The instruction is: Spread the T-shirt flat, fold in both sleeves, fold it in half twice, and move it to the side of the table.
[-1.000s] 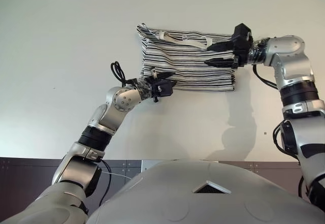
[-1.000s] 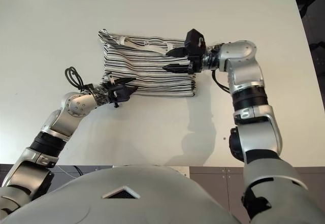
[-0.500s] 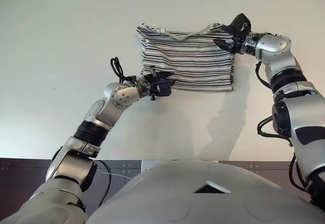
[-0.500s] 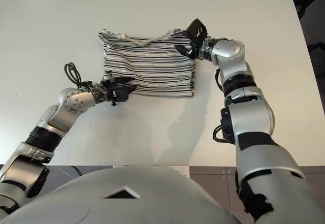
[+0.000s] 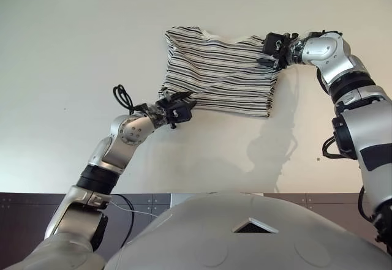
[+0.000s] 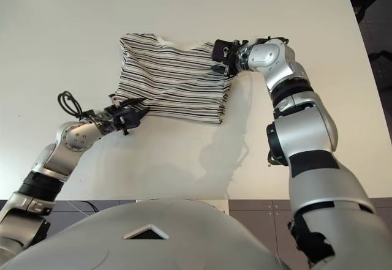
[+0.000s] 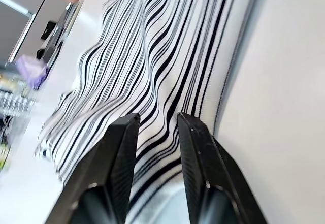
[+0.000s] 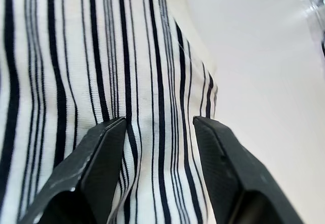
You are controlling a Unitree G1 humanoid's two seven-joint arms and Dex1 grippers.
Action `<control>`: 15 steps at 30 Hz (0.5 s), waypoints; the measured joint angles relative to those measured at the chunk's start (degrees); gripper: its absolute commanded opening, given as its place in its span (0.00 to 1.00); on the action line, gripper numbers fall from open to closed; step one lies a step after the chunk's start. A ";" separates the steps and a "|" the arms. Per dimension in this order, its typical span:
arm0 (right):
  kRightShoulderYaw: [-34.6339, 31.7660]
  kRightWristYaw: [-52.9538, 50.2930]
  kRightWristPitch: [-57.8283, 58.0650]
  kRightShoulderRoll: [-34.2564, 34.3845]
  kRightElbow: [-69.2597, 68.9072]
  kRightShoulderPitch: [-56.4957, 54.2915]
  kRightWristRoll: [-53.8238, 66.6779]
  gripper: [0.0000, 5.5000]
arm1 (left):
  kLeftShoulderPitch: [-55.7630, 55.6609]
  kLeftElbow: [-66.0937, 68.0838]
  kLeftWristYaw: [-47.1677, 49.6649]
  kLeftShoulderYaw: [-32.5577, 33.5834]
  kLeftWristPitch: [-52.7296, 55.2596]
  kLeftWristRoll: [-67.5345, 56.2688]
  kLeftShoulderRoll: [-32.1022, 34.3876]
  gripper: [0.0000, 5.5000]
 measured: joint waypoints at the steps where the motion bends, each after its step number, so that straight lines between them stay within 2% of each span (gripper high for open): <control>1: 1.12 3.15 -2.05 0.00 -0.63 -0.21 -0.62 0.44 | 1.68 -0.50 0.62 1.35 0.21 -0.29 0.72 0.25; 8: 2.90 23.44 -10.16 -0.26 -9.51 2.42 3.31 0.44 | 0.42 4.54 1.27 5.41 -0.68 -0.56 5.10 0.25; 11: 2.32 31.27 -4.13 -0.28 -20.26 7.51 8.58 0.44 | -8.23 13.02 -1.68 3.04 -5.50 0.25 6.48 0.25; 15: 0.70 32.30 10.88 -0.92 -35.45 14.60 11.75 0.44 | -24.76 31.94 -3.67 -2.25 -15.56 4.68 6.59 0.25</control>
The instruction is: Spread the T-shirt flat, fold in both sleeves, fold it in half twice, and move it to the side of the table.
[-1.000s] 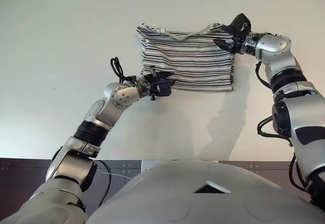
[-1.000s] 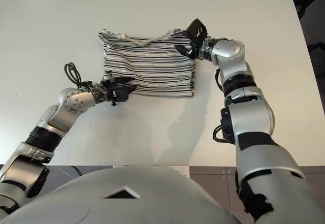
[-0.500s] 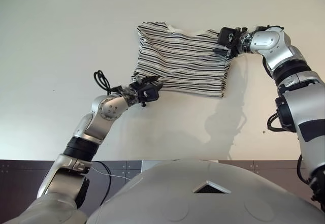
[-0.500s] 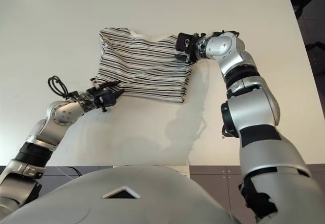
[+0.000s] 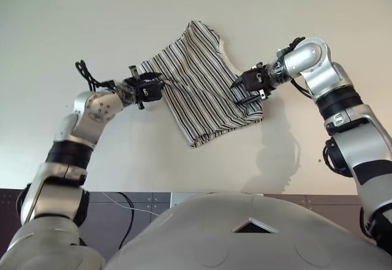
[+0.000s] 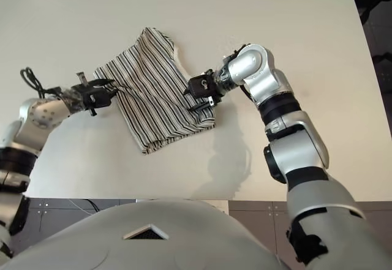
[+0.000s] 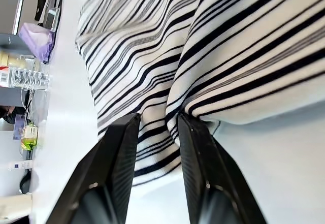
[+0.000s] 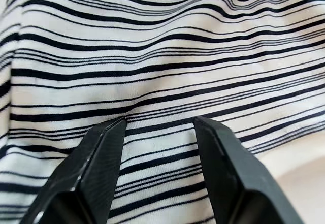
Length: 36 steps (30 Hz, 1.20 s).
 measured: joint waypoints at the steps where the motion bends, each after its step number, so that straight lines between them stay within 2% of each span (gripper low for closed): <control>1: -0.18 -0.23 3.90 -0.53 -3.69 1.50 0.45 0.44 | -3.95 5.13 0.32 -1.33 -2.48 1.90 0.03 0.25; 4: -1.88 -0.38 12.99 -3.24 -12.68 4.15 1.74 0.44 | -9.20 13.54 2.85 -3.65 -8.02 5.55 0.63 0.25; 6: -3.70 0.56 18.42 -5.65 -19.43 5.41 4.28 0.44 | -8.94 13.26 0.84 -3.59 -10.78 3.96 1.80 0.25; 9: -6.59 2.28 25.65 -9.83 -30.55 9.11 8.85 0.44 | -0.21 2.55 -8.98 -2.45 -14.79 -6.69 6.64 0.25; 13: -9.39 0.33 27.87 -13.37 -37.36 14.33 11.61 0.44 | 6.38 -7.25 -13.66 -0.39 -13.64 -10.36 11.57 0.25; 16: -10.23 -1.00 24.87 -14.78 -38.10 17.15 12.16 0.44 | 7.10 -12.19 -14.19 2.83 -9.99 -12.07 12.47 0.25; 21: -7.58 -6.47 11.06 -14.73 -28.40 18.14 8.35 0.44 | 10.52 -20.81 -13.71 5.15 -2.50 -13.61 11.10 0.25; 24: -5.72 -10.28 2.39 -14.62 -23.08 18.68 4.96 0.44 | 10.66 -29.34 -13.01 5.34 6.22 -15.37 5.66 0.25; 27: -4.74 -12.49 -4.00 -14.72 -20.57 18.90 4.26 0.44 | 14.25 -42.57 -12.01 0.73 13.31 -13.53 -1.38 0.25; 31: -4.23 -7.76 -0.98 -18.59 -27.69 23.20 7.33 0.44 | 27.09 -48.02 -12.31 -1.60 14.66 -8.74 1.25 0.25; 36: -4.28 -5.07 8.59 -20.34 -37.91 27.73 11.11 0.44 | 31.08 -48.99 -10.78 -2.50 11.11 -3.66 3.71 0.25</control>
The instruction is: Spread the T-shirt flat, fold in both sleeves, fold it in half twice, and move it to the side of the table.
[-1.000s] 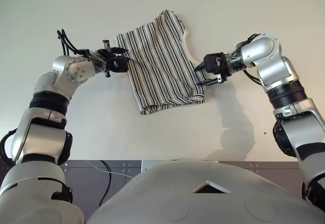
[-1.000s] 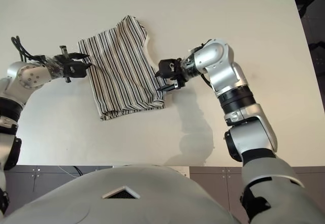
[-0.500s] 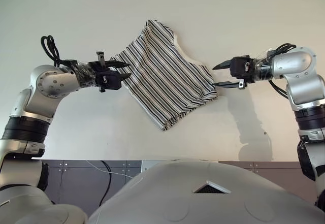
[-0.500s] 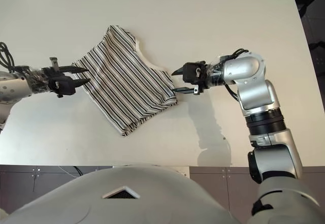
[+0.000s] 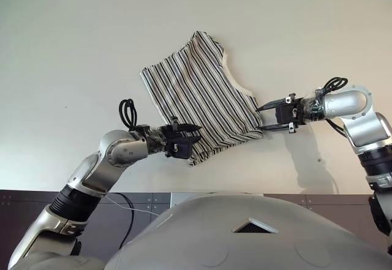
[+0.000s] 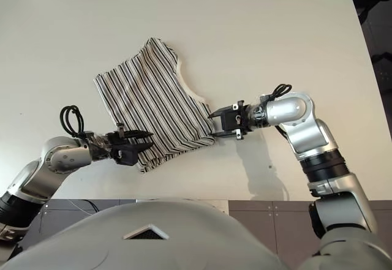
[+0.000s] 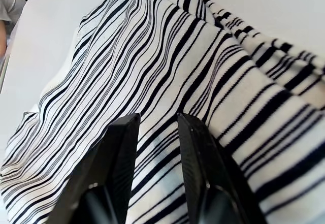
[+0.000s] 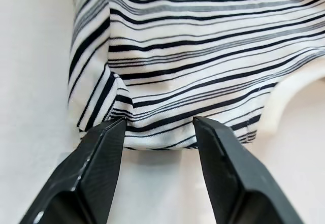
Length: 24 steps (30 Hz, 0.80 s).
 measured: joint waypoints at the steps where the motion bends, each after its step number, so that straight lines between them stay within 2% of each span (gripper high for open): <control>1: -0.01 0.19 1.29 -0.09 -1.17 0.06 0.58 0.44 | 0.32 0.13 0.64 -0.18 -1.40 0.93 0.38 0.25; 5: -0.42 1.94 4.92 -2.40 -5.41 1.10 2.26 0.44 | -1.16 4.64 3.11 -0.59 -12.14 2.49 3.53 0.25; 8: -1.37 1.91 7.75 -2.78 -8.21 1.66 3.80 0.44 | -5.77 13.35 4.43 -0.37 -25.20 2.51 8.49 0.25; 13: -4.80 1.12 10.97 -3.99 -10.44 0.48 5.67 0.44 | -14.37 25.81 4.48 -0.30 -37.17 3.80 12.35 0.25; 15: -6.76 0.39 11.13 -4.45 -10.43 -0.07 6.56 0.44 | -15.17 26.97 2.83 -0.31 -37.18 0.99 12.48 0.25; 18: -12.50 -2.48 13.62 -5.82 -11.76 2.80 9.02 0.44 | -14.12 21.55 0.78 1.14 -30.31 -9.82 11.99 0.25; 21: -20.97 -4.55 16.91 -8.04 -14.25 10.31 13.31 0.44 | -7.06 10.89 2.01 6.57 -23.89 -17.38 12.61 0.25; 24: -26.54 -6.37 17.86 -8.74 -17.16 18.39 14.78 0.44 | 3.27 5.34 2.03 14.42 -22.64 -20.14 16.96 0.25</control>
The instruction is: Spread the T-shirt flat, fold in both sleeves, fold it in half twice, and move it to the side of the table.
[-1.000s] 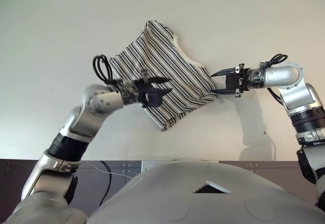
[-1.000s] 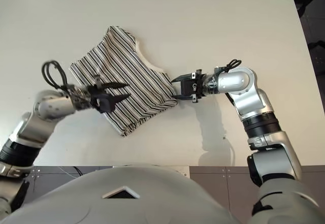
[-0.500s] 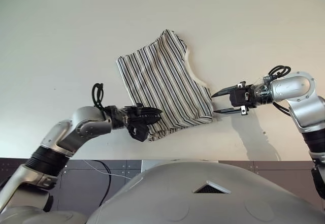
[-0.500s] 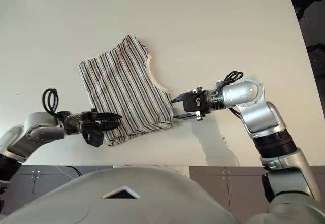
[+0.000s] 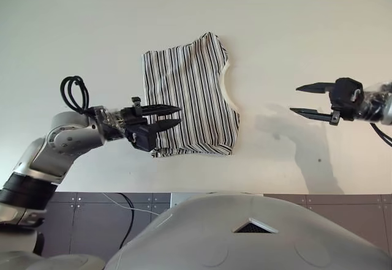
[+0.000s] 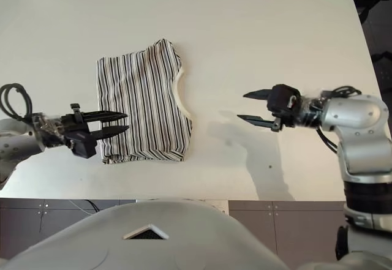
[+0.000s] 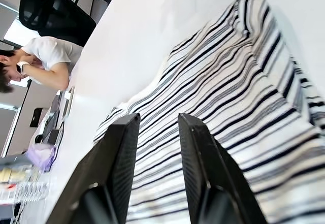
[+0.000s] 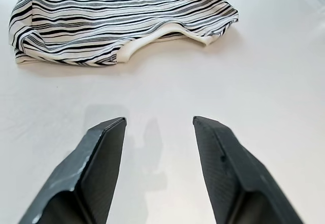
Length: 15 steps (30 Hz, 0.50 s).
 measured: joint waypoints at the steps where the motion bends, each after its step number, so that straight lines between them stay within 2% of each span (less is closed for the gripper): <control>1: -0.82 -0.66 0.19 -0.02 -0.74 1.76 0.18 0.44 | 4.40 -0.62 -0.17 2.53 -0.27 0.03 1.23 0.25; 4: -0.93 -1.92 0.04 -0.03 -2.86 4.17 -0.37 0.45 | 18.09 -2.05 -0.94 10.22 -1.38 0.17 2.09 0.34; 7: -1.09 -3.62 0.27 -0.02 -4.89 4.59 -0.39 0.45 | 24.03 -0.41 -2.14 14.68 -5.64 2.85 2.45 0.40; 15: 2.23 -5.16 -0.06 0.05 -3.53 -0.57 -1.09 0.45 | 19.40 8.48 2.54 13.25 -12.69 19.70 -1.50 0.40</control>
